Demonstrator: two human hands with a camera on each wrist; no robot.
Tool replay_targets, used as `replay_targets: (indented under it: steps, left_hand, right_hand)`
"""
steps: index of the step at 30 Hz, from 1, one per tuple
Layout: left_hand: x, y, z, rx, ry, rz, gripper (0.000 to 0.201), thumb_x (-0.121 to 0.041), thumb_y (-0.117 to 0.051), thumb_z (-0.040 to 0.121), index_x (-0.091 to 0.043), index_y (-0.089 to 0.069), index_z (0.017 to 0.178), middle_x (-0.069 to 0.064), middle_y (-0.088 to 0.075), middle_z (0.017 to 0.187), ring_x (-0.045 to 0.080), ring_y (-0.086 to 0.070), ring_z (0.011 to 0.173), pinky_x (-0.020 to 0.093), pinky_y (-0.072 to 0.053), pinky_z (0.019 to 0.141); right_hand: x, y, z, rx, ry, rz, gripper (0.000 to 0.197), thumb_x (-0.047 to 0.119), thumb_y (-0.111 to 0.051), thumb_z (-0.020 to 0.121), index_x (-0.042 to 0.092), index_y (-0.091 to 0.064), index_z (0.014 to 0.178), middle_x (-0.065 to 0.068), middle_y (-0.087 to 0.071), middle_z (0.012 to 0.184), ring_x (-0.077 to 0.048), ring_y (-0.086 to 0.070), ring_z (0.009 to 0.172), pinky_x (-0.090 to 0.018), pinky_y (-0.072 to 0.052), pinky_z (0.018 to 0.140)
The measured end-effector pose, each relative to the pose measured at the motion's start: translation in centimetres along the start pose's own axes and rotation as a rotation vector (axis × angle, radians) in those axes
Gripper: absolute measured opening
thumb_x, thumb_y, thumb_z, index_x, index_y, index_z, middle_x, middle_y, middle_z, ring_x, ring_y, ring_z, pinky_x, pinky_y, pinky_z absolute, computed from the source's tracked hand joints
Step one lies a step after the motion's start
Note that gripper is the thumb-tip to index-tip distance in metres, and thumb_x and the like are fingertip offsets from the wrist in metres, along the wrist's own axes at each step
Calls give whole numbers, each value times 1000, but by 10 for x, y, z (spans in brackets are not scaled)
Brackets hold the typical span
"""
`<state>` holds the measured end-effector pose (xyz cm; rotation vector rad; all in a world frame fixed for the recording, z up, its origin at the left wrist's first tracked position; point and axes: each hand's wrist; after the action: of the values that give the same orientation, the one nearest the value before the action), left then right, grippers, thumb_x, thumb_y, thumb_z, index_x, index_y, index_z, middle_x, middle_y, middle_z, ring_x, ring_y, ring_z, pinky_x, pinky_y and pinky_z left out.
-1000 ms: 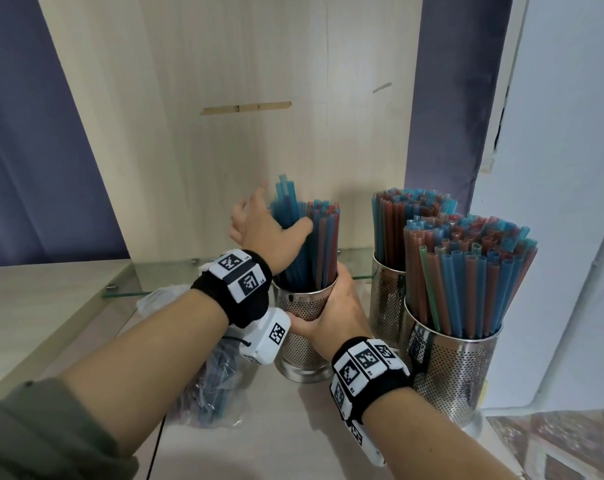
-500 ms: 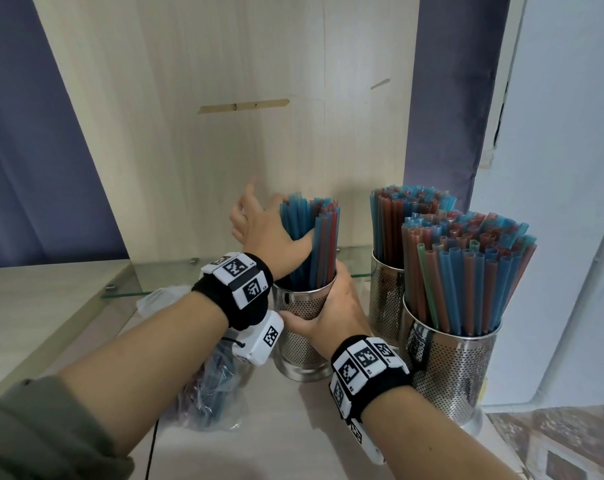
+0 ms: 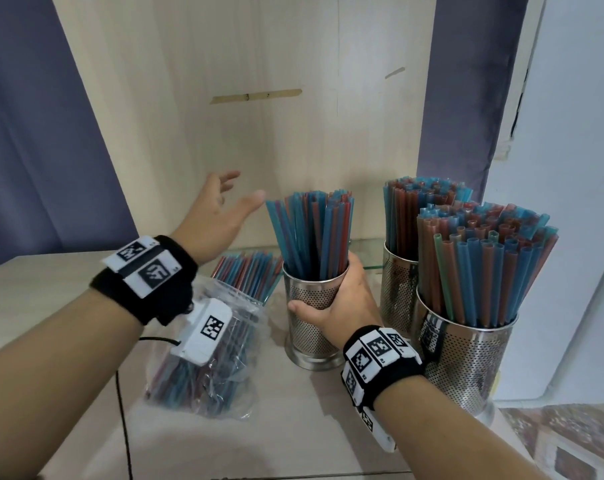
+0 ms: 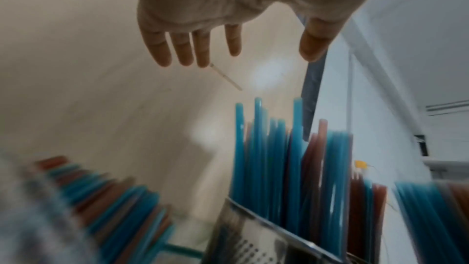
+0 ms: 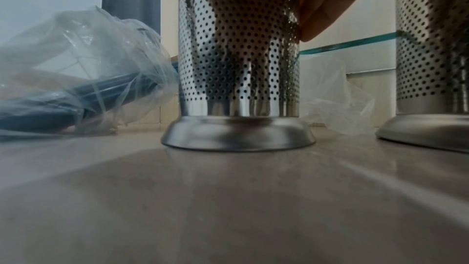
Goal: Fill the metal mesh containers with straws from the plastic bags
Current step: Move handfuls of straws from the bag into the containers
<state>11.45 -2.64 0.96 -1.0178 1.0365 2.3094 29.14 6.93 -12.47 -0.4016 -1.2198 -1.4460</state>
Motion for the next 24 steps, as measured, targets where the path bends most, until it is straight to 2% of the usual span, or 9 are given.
replay_targets:
  steps: [2,4,9,12,15,17,20,22,24]
  left_hand:
    - [12,14,-7,74,122,76,112,-87,-58,57,-25,-28,145,5,-33,150,11,-33,134,36,-32,109]
    - [28,19,-19,194,217,295,138,-96,-55,41,-20,-17,150,9,-26,156,18,-32,137,42,-32,111]
    - [76,7,-39,340,321,772,158,-103,-50,31,-19,3,154,13,-11,162,33,-15,147,53,-23,117]
    - [85,-5,-42,348,389,804,157,-97,-59,37,-16,8,154,16,-9,161,35,-16,147,49,-19,119]
    - [92,-11,-43,333,412,721,157,-95,-65,29,-16,-3,150,12,-41,148,32,-43,132,44,-37,110]
    - [94,-12,-45,338,435,700,164,-94,-66,26,-15,4,151,10,-48,143,32,-48,128,45,-41,107]
    - [90,-10,-52,324,432,628,154,-78,-80,39,-12,1,153,9,-54,136,29,-54,121,42,-46,102]
    - [86,-5,-55,310,400,569,148,-68,-84,47,-11,0,154,11,-51,141,29,-53,124,39,-46,102]
    - [86,0,-55,263,363,533,133,-57,-88,54,-10,-11,153,11,-50,143,28,-53,124,36,-46,97]
  right_hand:
    - [1,0,0,-5,5,3,118,52,-91,53,28,-25,147,11,-47,138,-8,-46,128,-28,-41,108]
    - [3,2,-1,-11,10,6,116,51,-92,53,28,-26,146,11,-47,137,-7,-46,127,-26,-39,107]
    - [6,3,-3,-8,-2,8,116,45,-92,57,24,-24,148,8,-45,140,-5,-44,124,-21,-35,106]
    - [7,2,-3,-7,-12,-5,116,46,-93,56,24,-24,148,7,-46,140,-9,-45,128,-24,-36,108]
    - [8,3,-4,-16,-7,-22,116,46,-93,56,24,-25,147,7,-46,140,-10,-45,128,-24,-36,107]
    - [9,3,-4,-16,-5,-30,115,46,-92,56,23,-26,147,7,-46,139,-10,-45,128,-23,-36,106]
    - [8,2,-4,-17,-5,-30,114,47,-92,55,24,-27,146,7,-47,139,-10,-46,127,-26,-38,108]
    - [8,1,-4,-20,-2,-32,115,48,-92,55,24,-27,146,8,-48,139,-10,-47,127,-28,-39,109]
    - [8,1,-3,-23,0,-21,114,47,-93,54,24,-27,145,8,-49,138,-10,-47,127,-28,-39,109]
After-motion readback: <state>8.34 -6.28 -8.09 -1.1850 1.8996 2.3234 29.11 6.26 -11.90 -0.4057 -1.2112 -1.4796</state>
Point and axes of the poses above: each hand's wrist, its own z-axis towards the middle knuckle, its own y-axis out of the back of the hand, x = y × z
